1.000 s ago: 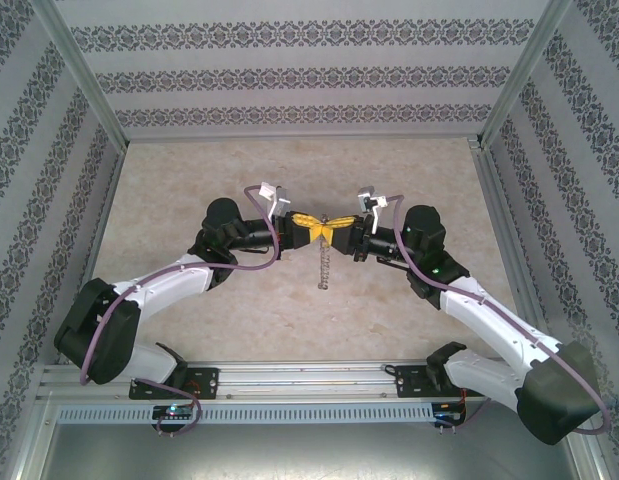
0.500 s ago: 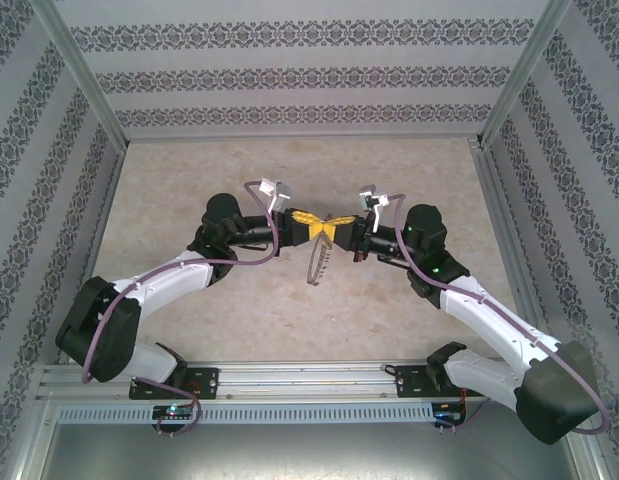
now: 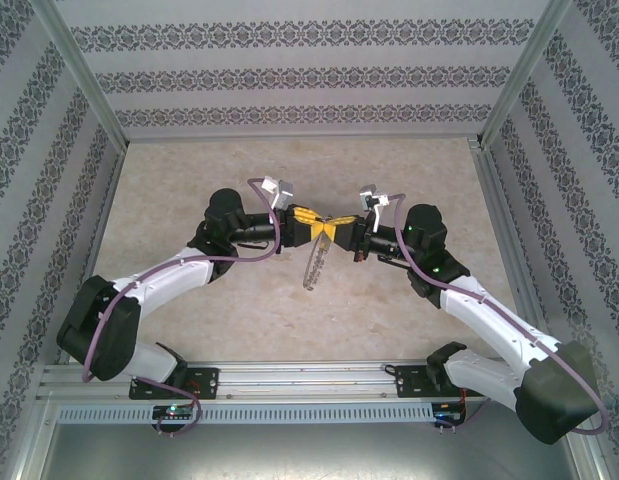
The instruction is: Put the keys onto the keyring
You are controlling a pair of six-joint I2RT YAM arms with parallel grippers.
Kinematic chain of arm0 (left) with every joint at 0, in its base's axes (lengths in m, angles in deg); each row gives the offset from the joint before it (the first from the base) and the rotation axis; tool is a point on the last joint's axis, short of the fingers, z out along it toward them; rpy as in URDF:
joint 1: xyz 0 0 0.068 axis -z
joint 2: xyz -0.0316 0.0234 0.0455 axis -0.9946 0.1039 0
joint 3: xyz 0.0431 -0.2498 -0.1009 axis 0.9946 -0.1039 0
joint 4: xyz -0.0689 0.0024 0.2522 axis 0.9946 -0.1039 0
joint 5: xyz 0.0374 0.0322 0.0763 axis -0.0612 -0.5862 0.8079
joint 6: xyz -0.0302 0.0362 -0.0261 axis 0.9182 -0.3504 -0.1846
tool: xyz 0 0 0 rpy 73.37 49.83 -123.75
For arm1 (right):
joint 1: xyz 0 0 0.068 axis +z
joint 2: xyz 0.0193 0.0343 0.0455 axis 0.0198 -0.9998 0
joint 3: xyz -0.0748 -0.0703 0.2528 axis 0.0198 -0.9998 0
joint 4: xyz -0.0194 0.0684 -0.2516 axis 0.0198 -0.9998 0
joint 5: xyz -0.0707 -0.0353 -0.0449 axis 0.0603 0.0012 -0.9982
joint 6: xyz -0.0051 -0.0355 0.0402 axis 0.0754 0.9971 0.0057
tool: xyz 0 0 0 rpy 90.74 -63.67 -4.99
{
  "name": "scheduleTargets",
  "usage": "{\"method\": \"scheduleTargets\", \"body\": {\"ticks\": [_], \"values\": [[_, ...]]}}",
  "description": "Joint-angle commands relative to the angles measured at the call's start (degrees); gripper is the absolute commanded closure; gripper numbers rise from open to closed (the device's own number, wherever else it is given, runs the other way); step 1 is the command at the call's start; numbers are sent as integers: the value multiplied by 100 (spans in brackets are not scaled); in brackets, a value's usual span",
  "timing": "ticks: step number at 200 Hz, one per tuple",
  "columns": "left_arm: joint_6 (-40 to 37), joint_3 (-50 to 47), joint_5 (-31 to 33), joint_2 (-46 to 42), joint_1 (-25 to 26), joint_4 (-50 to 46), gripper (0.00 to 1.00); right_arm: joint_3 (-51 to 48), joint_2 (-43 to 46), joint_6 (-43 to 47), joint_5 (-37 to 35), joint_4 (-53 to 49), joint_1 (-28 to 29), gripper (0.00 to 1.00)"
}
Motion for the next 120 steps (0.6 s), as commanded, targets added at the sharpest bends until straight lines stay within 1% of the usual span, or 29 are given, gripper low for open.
{"method": "scheduleTargets", "body": {"ticks": [1, 34, 50, 85, 120], "values": [[-634, 203, 52, -288, 31, -760, 69, 270, 84, 233, 57, -6, -81, 100], [-1145, 384, 133, -495, -72, -1594, 54, 402, 153, 734, 37, -693, -178, 100], [-1384, 488, 136, -571, -130, -1986, 49, 503, 180, 1023, 10, -1058, -203, 100], [-2058, 856, 128, -613, -179, -3059, 46, 792, 154, 1700, 6, -1855, -213, 100], [-2628, 1244, 41, -525, -183, -4031, 48, 1215, 127, 2374, 109, -2741, -210, 100]]}}
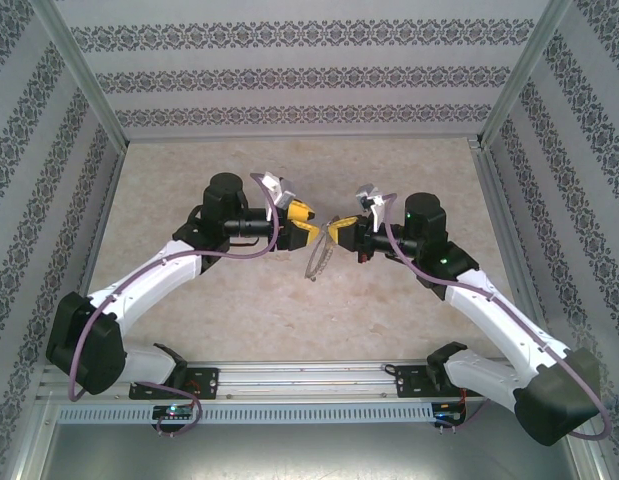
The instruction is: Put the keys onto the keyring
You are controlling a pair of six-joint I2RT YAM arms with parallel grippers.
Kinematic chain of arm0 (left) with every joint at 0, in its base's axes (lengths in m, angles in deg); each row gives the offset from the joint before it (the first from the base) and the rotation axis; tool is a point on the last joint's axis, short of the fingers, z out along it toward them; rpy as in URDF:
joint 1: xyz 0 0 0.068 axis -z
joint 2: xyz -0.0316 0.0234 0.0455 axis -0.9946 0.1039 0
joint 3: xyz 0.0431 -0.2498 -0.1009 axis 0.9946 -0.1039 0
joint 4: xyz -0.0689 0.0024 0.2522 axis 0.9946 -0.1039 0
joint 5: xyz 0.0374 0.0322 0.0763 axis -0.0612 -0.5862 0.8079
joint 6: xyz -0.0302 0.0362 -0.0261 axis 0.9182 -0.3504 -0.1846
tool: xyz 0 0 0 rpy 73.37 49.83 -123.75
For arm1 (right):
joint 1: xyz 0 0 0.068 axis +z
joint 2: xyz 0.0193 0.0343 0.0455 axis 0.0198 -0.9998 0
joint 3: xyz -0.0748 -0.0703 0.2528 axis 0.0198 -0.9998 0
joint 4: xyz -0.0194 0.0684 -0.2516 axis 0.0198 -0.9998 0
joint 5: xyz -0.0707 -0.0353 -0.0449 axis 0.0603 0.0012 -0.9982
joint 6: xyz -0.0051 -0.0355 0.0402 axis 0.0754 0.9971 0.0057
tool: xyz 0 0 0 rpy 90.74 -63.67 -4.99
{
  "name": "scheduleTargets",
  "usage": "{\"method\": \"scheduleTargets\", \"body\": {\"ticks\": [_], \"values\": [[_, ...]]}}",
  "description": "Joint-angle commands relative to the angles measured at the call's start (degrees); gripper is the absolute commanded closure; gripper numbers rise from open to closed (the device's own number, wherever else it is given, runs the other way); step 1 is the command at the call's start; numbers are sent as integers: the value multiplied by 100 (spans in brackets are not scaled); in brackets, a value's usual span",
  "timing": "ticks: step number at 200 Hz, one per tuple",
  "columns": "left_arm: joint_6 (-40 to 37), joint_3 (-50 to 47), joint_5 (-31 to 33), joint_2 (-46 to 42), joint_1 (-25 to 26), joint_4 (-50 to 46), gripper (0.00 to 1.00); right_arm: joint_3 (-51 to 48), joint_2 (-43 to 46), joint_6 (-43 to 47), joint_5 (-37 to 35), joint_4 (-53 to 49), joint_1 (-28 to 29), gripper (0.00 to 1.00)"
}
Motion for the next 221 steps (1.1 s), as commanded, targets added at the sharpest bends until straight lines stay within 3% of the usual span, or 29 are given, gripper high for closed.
{"method": "scheduleTargets", "body": {"ticks": [1, 31, 73, 186, 221], "values": [[-729, 337, -119, -57, -58, -1014, 48, 433, 88, 754, 117, -663, -61, 100], [-992, 638, -385, 66, -68, -1565, 52, 739, -8, 1160, 360, -1295, -59, 100], [-1003, 959, -765, 304, -61, -1919, 55, 869, -182, 1256, 664, -1428, -46, 100], [-580, 966, -1123, 630, -39, -1558, 57, 990, -442, 1179, 690, -1196, -5, 100], [-533, 970, -1149, 686, -4, -1468, 64, 993, -479, 1170, 665, -1176, -8, 100]]}}
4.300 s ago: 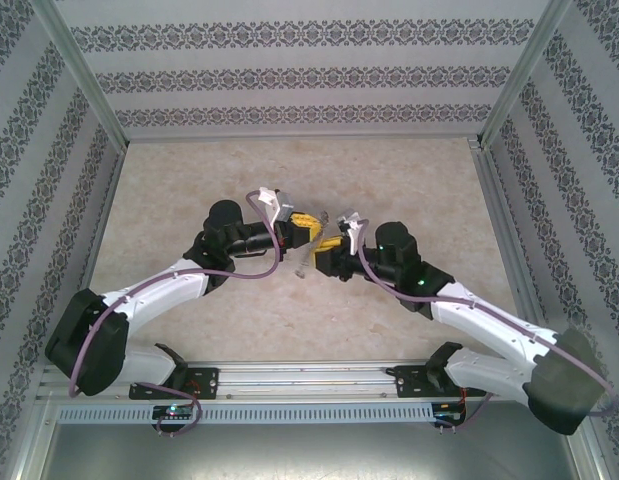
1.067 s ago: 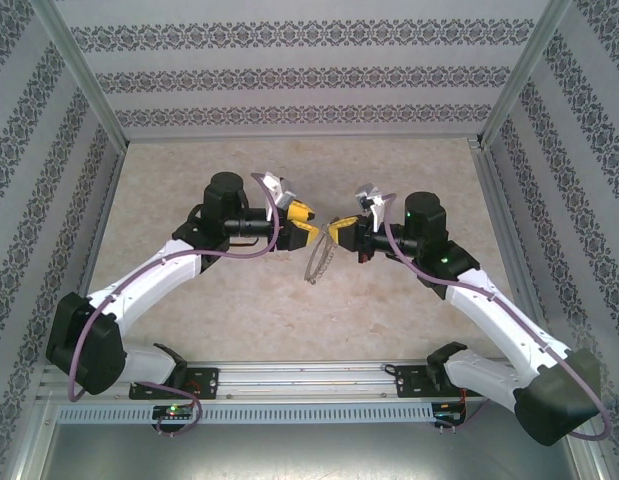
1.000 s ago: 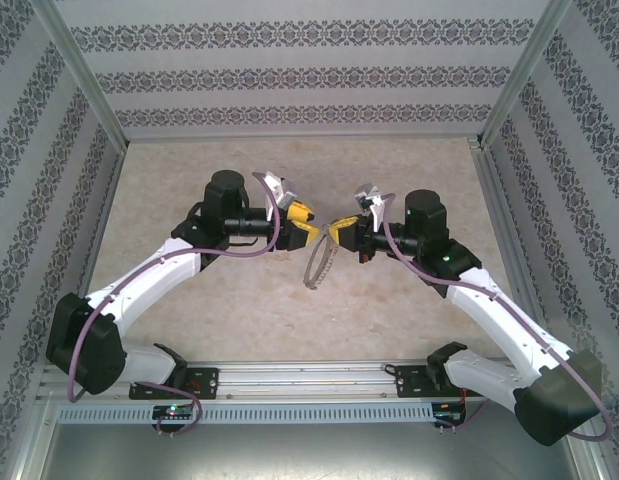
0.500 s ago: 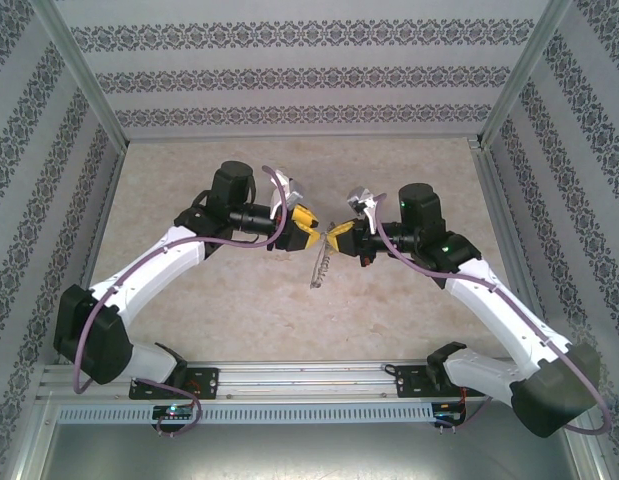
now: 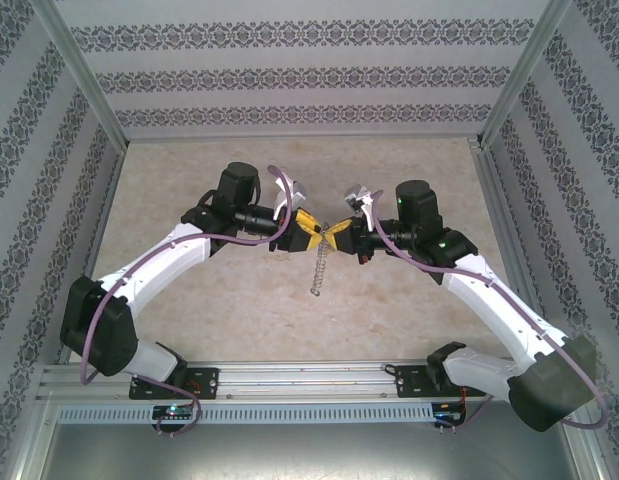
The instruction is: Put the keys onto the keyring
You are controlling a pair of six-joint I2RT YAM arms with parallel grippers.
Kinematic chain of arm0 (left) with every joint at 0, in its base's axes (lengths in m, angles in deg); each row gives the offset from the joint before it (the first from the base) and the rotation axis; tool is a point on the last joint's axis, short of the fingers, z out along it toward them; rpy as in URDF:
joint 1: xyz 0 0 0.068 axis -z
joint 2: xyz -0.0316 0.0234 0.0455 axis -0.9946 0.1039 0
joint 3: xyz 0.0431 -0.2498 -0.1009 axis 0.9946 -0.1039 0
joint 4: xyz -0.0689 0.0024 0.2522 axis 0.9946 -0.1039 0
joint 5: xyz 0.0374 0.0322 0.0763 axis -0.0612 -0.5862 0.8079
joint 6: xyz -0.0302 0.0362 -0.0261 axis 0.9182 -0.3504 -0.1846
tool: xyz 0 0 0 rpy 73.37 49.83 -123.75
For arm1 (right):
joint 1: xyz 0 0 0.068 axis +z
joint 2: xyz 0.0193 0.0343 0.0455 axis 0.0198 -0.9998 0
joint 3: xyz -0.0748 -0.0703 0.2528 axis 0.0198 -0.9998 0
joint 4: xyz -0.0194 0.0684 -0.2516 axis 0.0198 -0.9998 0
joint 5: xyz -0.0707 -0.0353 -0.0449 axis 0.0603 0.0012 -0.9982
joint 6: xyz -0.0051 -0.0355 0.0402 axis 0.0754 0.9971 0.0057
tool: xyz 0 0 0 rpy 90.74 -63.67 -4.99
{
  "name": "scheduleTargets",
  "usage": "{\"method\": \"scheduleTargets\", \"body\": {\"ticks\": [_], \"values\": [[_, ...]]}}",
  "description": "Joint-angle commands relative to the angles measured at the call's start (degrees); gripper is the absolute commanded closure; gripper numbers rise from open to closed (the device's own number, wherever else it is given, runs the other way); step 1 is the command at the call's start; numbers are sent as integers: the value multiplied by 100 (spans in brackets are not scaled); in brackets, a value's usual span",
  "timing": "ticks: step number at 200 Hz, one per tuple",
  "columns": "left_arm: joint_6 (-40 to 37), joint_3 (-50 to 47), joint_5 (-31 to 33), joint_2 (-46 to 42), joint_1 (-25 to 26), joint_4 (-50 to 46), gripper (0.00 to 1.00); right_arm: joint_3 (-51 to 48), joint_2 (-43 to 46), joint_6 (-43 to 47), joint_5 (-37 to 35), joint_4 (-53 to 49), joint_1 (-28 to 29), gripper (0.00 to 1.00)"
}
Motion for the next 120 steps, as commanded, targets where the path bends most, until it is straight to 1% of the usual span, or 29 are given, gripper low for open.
{"method": "scheduleTargets", "body": {"ticks": [1, 41, 71, 120], "values": [[74, 104, -199, 41, -6, 203, 64, 200, -9, 113, 170, 250, -6, 100], [192, 46, -213, 50, 1, 456, 74, 189, -11, 106, 147, 268, -5, 100], [319, -22, -230, 50, 18, 682, 74, 181, -29, 106, 156, 294, -3, 100], [312, -41, -331, 69, 49, 670, 74, 171, -44, 98, 108, 332, -6, 100]]}}
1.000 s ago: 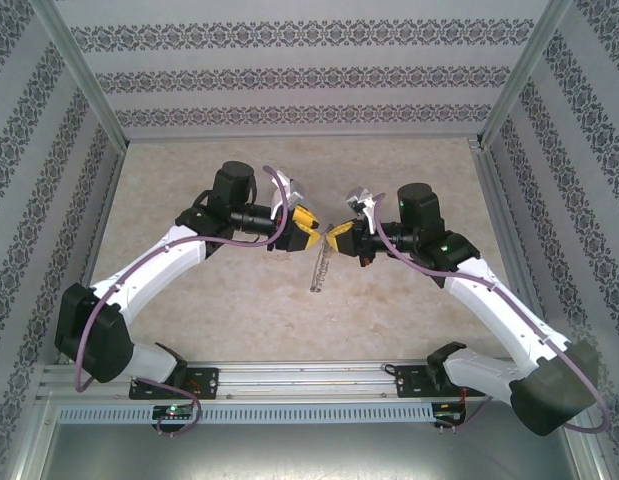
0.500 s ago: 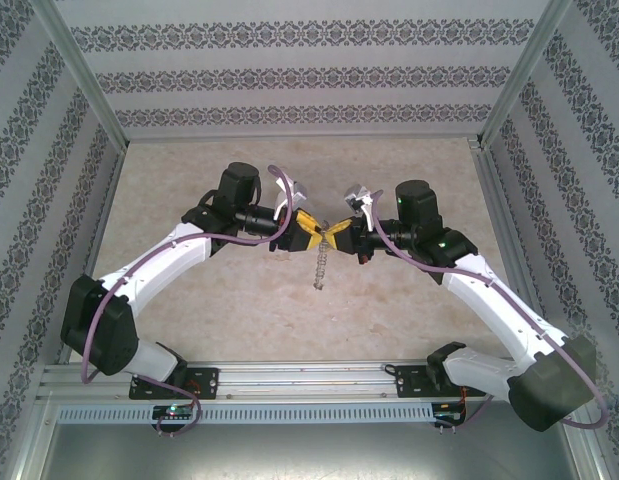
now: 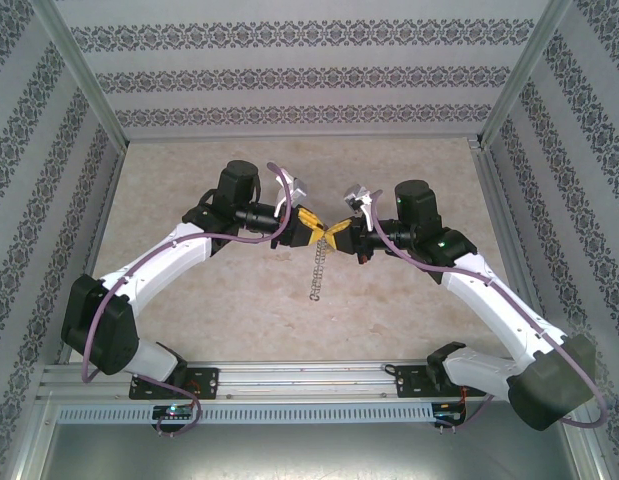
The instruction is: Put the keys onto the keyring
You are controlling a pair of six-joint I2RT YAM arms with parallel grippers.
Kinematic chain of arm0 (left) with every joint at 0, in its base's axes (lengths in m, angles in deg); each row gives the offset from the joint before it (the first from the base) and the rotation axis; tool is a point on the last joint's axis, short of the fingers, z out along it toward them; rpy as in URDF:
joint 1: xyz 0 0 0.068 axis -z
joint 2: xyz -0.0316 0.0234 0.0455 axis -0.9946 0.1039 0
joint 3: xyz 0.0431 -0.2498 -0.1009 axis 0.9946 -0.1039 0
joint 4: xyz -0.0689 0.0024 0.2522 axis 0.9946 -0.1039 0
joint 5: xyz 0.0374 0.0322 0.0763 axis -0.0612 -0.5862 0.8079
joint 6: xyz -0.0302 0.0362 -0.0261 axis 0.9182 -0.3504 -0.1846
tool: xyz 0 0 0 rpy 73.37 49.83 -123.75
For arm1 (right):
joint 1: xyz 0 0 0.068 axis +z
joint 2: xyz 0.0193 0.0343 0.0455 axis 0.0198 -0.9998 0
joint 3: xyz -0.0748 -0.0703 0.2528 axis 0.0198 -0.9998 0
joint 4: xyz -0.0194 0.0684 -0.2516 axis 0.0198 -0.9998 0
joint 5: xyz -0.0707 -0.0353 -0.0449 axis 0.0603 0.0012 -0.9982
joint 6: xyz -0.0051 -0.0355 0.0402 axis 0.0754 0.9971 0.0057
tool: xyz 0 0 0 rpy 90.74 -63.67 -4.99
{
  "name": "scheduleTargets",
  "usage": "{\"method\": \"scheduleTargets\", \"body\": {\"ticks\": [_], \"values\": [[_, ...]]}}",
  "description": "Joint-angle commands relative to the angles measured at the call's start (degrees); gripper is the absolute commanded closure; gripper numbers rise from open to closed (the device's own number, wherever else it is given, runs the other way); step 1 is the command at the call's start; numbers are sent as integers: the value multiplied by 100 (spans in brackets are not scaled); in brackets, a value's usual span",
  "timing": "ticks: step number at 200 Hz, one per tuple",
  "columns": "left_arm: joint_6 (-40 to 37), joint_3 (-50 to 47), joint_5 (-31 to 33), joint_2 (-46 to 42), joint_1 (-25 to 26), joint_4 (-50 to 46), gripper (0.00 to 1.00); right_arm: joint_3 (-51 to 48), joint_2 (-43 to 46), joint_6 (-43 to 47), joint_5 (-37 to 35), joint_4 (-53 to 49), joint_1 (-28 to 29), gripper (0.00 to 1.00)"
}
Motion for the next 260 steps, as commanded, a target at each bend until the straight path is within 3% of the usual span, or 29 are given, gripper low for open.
{"method": "scheduleTargets", "body": {"ticks": [1, 87, 121, 150, 175, 192, 260], "values": [[43, -46, -242, 31, 45, 237, 74, 171, -2, 98, 111, 325, -8, 100], [-46, -138, -294, 47, 60, 109, 71, 147, -1, 24, 122, 417, -58, 100], [-31, -146, -290, 47, 84, 201, 81, 138, -12, 1, 132, 434, -58, 100], [-20, -163, -301, 43, 109, 263, 100, 137, -16, -37, 125, 494, -53, 100], [78, -263, -141, -30, 117, 518, 100, 102, 30, -134, -21, 581, -96, 100], [275, -466, 32, -152, 117, 977, 100, -86, 228, -390, -73, 864, -243, 84], [618, -718, 236, -355, 124, 1764, 100, -1130, 1175, -1060, -357, 1574, -561, 69]]}}
